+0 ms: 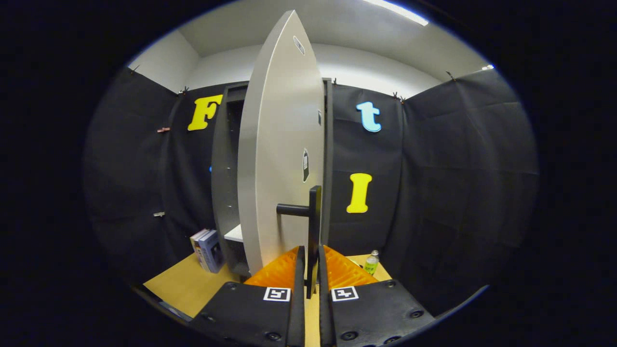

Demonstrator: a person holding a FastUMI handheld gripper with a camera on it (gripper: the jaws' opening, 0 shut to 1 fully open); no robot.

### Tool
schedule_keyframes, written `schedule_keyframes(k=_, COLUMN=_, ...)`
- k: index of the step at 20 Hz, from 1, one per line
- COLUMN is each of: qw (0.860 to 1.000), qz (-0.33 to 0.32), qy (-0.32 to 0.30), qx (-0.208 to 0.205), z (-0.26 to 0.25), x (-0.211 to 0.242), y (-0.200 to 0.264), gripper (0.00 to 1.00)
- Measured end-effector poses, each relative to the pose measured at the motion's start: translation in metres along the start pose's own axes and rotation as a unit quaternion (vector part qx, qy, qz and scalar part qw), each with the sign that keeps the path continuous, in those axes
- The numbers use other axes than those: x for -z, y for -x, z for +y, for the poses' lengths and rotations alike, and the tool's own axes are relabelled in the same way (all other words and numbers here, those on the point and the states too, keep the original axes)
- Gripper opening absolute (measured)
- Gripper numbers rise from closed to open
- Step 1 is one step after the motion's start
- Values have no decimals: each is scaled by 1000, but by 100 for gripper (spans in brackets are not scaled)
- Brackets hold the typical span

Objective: Open the shoe cabinet door, grab the shoes and put them into the shoe cabinet, then close the shoe cabinet door.

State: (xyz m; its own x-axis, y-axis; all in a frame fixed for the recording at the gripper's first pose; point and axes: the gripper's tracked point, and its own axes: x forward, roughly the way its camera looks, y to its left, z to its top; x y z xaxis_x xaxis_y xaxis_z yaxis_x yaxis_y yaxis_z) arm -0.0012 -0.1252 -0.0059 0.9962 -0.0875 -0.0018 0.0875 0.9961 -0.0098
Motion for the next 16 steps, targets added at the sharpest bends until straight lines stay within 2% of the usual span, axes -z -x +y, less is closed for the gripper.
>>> schedule_keyframes(k=1, qw=1000, qz=-2, qy=-5, qx=9, z=-19, x=-1, y=-2, gripper=10)
schedule_keyframes(k=3, qw=999, qz=7, qy=-52, qx=3, z=-35, x=2, y=4, gripper=8)
schedule_keyframes(k=4, qw=998, qz=9, qy=-56, qx=3, z=-41, x=3, y=5, gripper=8)
schedule_keyframes(k=8, qw=1000, qz=-4, qy=-26, qx=-8, z=-44, x=-6, y=12, gripper=11)
schedule_keyframes(k=10, qw=1000, qz=-11, qy=7, qx=3, z=-47, x=-12, y=18, gripper=13)
schedule_keyframes(k=14, qw=1000, qz=-10, qy=19, qx=14, z=-28, x=-13, y=44, gripper=15)
schedule_keyframes(k=16, qw=1000, qz=8, qy=-1, qx=-14, z=7, x=-2, y=56, gripper=17)
